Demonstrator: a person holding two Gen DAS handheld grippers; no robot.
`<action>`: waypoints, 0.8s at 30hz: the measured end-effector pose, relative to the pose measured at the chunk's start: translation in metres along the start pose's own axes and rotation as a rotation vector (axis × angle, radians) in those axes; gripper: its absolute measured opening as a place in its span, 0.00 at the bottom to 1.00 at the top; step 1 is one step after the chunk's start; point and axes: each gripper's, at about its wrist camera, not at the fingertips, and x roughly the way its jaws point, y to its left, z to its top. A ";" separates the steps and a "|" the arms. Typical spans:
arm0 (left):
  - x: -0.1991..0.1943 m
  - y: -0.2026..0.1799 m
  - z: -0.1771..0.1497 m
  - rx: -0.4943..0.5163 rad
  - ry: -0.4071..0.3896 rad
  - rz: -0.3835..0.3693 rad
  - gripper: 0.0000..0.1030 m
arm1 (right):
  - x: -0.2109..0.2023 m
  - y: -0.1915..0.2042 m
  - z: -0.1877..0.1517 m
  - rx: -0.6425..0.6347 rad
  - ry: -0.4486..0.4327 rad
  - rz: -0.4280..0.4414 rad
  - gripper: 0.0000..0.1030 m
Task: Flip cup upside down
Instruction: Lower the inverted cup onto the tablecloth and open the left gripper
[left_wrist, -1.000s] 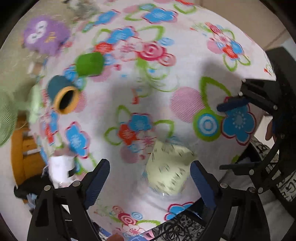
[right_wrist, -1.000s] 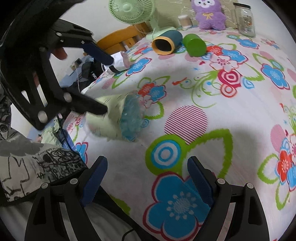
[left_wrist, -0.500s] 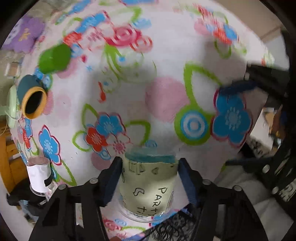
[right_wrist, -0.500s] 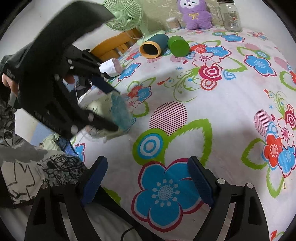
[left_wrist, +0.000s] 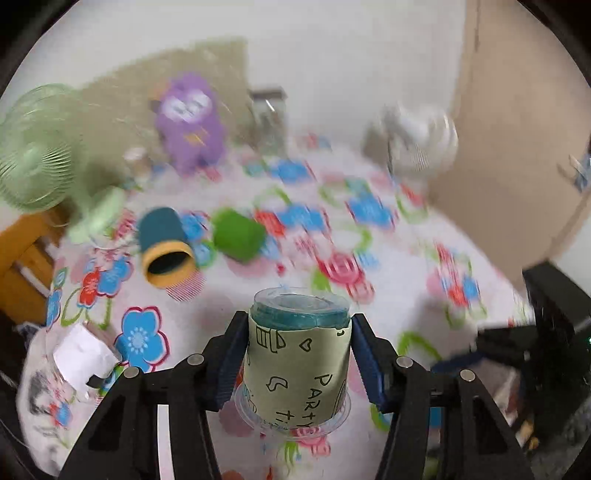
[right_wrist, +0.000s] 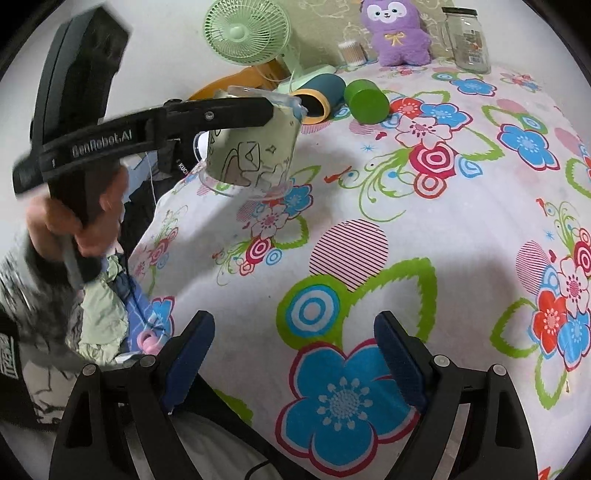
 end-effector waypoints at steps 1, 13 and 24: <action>-0.003 0.005 -0.007 -0.027 -0.045 0.006 0.56 | 0.002 0.001 0.001 -0.004 0.006 -0.002 0.87; 0.012 0.013 -0.089 -0.209 -0.137 0.018 0.80 | 0.014 0.020 0.006 -0.044 0.033 -0.002 0.87; -0.023 0.028 -0.092 -0.285 -0.128 0.069 1.00 | 0.002 0.029 0.022 -0.034 -0.036 -0.051 0.87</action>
